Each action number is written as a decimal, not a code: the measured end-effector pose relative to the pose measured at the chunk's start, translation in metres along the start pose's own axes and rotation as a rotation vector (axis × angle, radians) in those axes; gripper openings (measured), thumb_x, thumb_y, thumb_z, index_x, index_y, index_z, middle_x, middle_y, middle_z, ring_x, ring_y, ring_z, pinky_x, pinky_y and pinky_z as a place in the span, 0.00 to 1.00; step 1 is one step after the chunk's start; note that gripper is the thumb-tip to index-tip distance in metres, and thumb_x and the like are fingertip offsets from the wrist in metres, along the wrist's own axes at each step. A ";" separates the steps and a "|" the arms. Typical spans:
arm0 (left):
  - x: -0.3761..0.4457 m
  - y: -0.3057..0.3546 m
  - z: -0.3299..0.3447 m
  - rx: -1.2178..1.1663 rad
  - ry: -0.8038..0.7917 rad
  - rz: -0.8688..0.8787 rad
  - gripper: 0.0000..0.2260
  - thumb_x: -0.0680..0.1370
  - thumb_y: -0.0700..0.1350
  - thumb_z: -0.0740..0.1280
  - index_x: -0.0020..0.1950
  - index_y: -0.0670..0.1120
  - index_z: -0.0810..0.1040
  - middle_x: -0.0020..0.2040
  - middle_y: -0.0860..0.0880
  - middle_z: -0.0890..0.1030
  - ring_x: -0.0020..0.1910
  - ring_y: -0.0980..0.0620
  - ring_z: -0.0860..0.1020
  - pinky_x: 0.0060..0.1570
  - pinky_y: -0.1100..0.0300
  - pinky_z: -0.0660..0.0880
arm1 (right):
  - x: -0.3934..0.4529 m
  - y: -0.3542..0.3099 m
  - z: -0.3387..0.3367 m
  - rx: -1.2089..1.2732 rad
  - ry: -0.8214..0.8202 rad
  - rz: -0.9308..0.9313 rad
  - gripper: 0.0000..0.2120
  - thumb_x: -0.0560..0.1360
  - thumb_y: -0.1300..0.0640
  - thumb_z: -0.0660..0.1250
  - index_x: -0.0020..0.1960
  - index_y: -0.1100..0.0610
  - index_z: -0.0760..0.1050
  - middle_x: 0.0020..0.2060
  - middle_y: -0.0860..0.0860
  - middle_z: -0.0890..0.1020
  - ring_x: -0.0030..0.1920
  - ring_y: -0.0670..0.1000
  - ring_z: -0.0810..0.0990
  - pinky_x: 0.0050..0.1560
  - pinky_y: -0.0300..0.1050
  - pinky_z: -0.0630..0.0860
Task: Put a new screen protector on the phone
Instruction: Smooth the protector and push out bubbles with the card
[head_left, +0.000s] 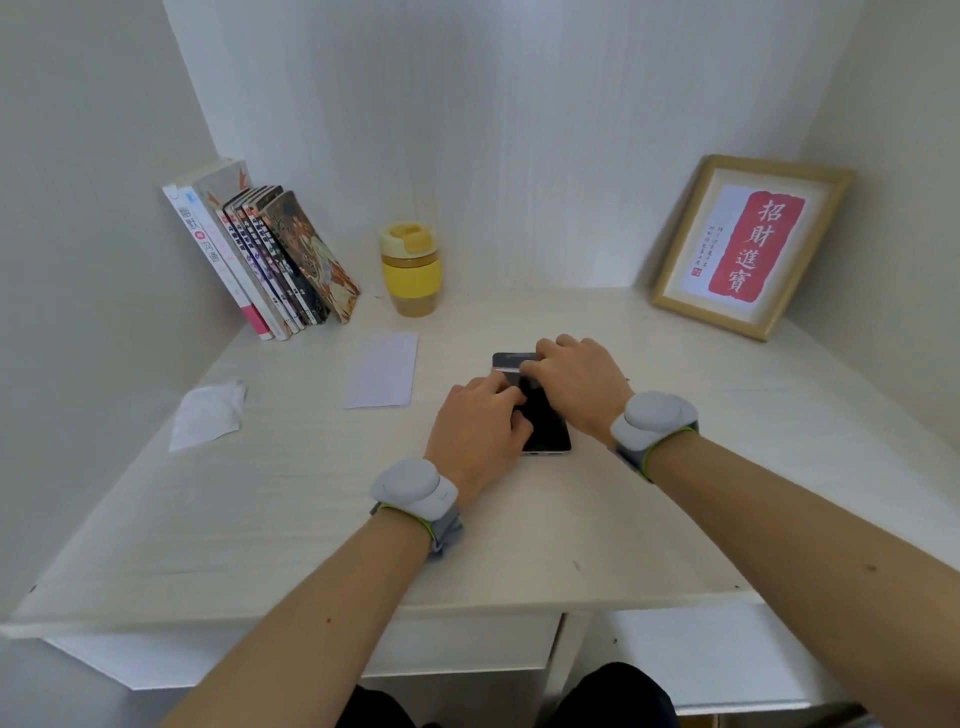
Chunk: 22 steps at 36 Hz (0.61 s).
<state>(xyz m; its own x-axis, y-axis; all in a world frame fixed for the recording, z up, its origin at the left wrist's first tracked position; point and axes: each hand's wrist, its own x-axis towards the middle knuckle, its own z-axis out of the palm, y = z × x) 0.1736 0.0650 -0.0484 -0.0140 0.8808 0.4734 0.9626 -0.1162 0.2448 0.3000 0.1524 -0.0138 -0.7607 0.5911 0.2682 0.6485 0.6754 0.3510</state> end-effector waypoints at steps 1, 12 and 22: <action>0.000 -0.001 0.000 -0.001 0.002 -0.001 0.14 0.77 0.46 0.60 0.55 0.45 0.81 0.51 0.48 0.79 0.48 0.47 0.76 0.49 0.55 0.70 | 0.004 0.000 0.002 0.000 -0.005 0.006 0.11 0.80 0.59 0.56 0.56 0.53 0.75 0.53 0.52 0.76 0.52 0.55 0.74 0.44 0.45 0.65; 0.003 -0.005 0.001 -0.019 0.043 0.010 0.12 0.78 0.45 0.60 0.53 0.45 0.82 0.48 0.49 0.79 0.47 0.49 0.76 0.49 0.56 0.69 | 0.032 0.010 0.019 -0.004 -0.009 0.035 0.11 0.79 0.60 0.58 0.56 0.53 0.76 0.53 0.52 0.76 0.52 0.55 0.74 0.46 0.47 0.68; 0.005 -0.011 -0.003 -0.060 -0.043 0.016 0.13 0.80 0.42 0.56 0.60 0.46 0.76 0.57 0.50 0.77 0.54 0.50 0.74 0.55 0.56 0.68 | 0.021 0.034 0.019 0.013 0.016 0.180 0.16 0.74 0.65 0.62 0.60 0.53 0.74 0.52 0.53 0.76 0.50 0.56 0.75 0.44 0.47 0.69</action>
<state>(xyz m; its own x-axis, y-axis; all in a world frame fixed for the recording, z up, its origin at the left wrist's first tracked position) 0.1622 0.0693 -0.0467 0.0143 0.8972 0.4413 0.9446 -0.1569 0.2883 0.3068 0.1961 -0.0134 -0.6324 0.6962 0.3396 0.7746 0.5650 0.2842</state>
